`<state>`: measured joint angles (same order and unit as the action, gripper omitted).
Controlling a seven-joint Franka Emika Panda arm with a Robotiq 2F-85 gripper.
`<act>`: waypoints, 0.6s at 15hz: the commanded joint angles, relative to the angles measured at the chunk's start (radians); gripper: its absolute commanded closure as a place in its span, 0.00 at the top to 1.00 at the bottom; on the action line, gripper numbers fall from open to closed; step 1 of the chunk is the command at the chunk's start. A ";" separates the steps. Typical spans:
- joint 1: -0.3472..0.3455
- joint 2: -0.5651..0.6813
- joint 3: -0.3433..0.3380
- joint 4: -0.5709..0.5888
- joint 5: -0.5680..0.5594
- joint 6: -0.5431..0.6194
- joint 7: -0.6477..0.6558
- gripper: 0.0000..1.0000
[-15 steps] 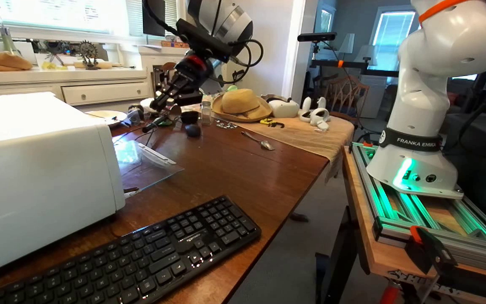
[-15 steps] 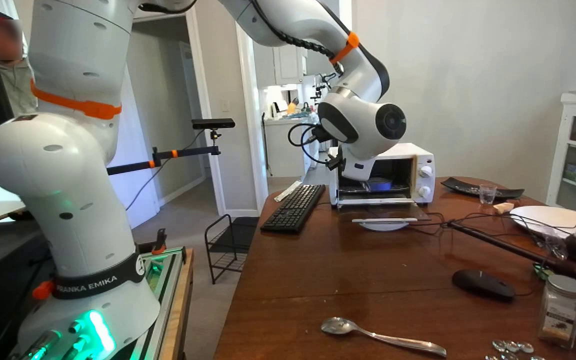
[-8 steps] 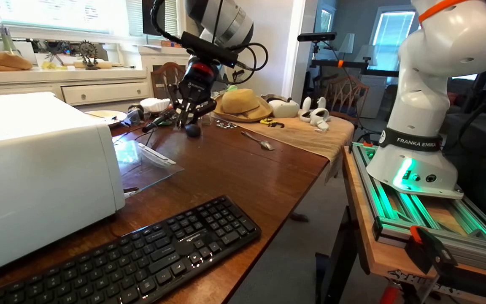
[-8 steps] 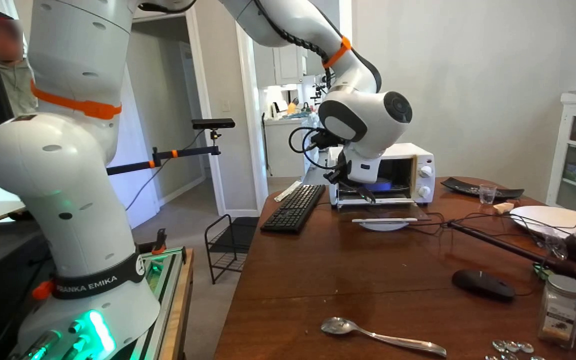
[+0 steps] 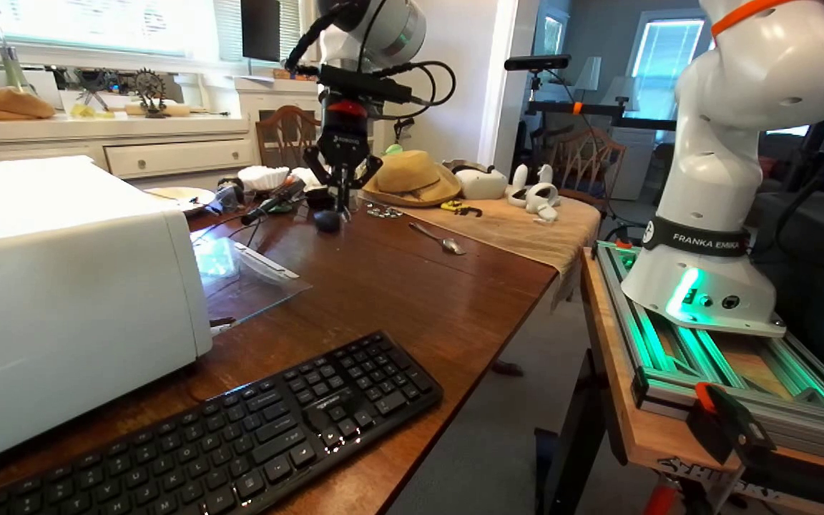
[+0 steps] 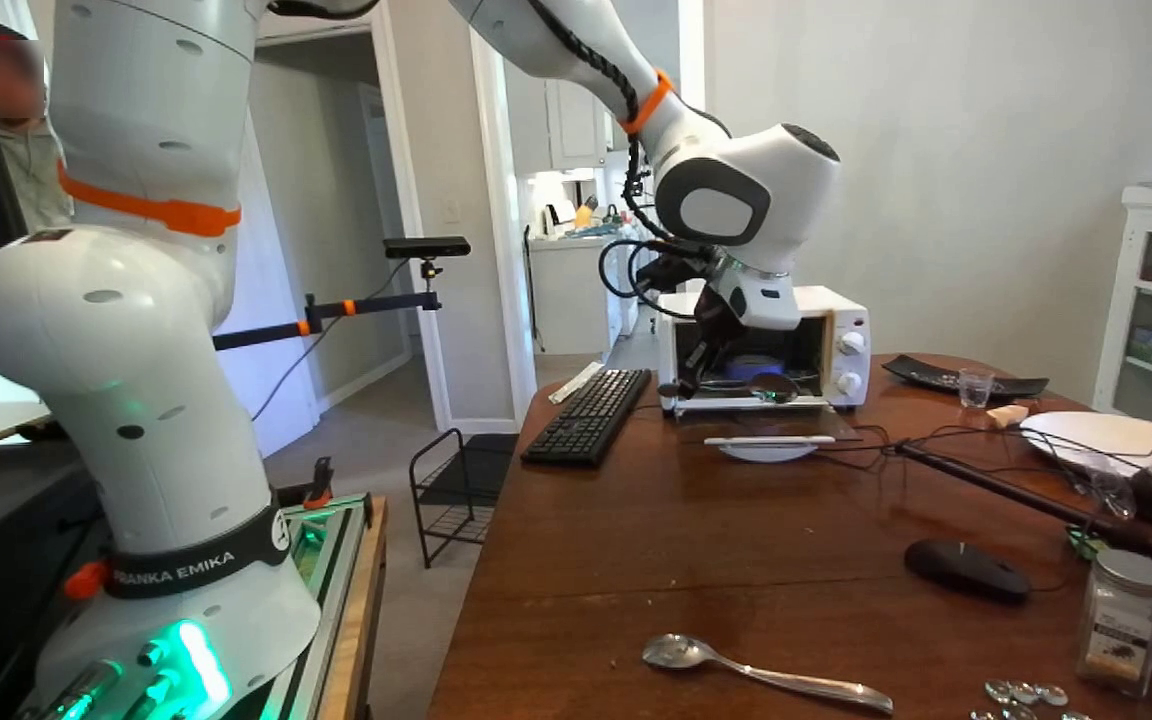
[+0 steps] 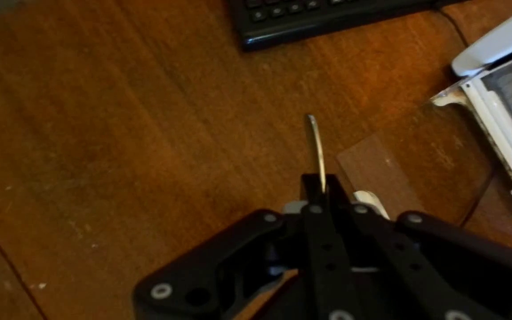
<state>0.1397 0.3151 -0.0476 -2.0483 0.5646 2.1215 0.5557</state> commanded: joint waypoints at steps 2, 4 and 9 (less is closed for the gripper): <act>-0.038 0.020 0.030 0.061 -0.164 -0.127 -0.111 0.01; -0.071 0.049 0.048 0.087 -0.142 -0.194 -0.224 0.01; -0.158 0.117 0.048 0.112 -0.076 -0.393 -0.385 0.01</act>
<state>0.0450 0.3738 -0.0069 -1.9652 0.4330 1.8294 0.2297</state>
